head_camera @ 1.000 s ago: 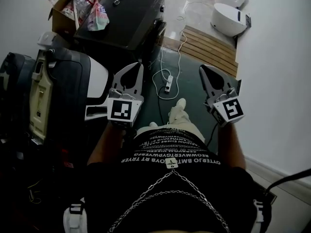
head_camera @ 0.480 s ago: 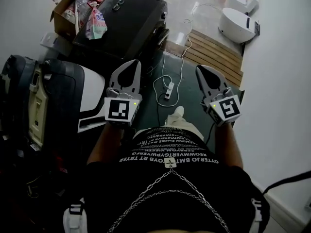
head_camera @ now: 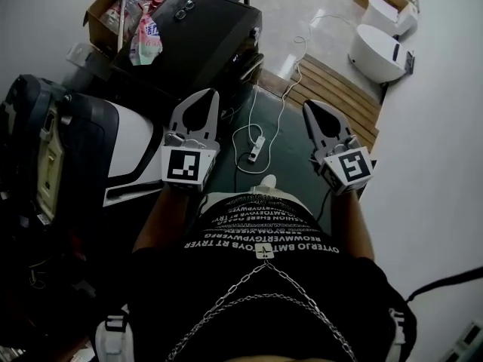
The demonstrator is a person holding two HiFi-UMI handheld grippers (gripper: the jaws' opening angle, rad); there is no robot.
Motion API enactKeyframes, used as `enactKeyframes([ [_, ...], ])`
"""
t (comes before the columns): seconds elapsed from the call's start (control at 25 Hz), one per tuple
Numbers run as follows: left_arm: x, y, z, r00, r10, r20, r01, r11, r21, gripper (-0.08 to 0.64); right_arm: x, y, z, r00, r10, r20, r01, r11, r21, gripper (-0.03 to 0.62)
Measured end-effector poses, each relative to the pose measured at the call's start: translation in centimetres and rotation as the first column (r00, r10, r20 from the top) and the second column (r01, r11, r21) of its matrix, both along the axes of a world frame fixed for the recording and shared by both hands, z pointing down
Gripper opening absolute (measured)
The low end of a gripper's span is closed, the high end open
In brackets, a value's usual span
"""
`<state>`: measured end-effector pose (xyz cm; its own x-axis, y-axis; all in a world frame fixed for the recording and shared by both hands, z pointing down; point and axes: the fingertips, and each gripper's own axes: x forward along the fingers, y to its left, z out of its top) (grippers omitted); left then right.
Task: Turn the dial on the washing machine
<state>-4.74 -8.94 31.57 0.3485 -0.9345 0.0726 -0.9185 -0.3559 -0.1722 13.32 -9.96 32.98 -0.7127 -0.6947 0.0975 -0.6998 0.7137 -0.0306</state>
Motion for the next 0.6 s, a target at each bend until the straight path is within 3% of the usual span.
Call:
enactKeyframes([
  [0.32, 2.8, -2.2, 0.3, 0.998, -0.064, 0.007, 0.064, 0.998, -0.005, 0.006, 3.5, -4.4, 1.7, 0.999, -0.043, 0.007, 0.043, 0.999, -0.032, -0.003],
  [0.48, 2.1, -2.8, 2.0, 0.994, -0.107, 0.017, 0.108, 0.992, -0.07, 0.006, 3.6, -5.8, 2.9, 0.998, -0.062, -0.005, 0.062, 0.997, -0.04, -0.003],
  [0.6, 2.1, -4.1, 1.9, 0.994, -0.108, 0.018, 0.109, 0.992, -0.068, 0.006, 3.4, -7.2, 3.7, 0.997, -0.072, 0.002, 0.072, 0.996, -0.057, -0.003],
])
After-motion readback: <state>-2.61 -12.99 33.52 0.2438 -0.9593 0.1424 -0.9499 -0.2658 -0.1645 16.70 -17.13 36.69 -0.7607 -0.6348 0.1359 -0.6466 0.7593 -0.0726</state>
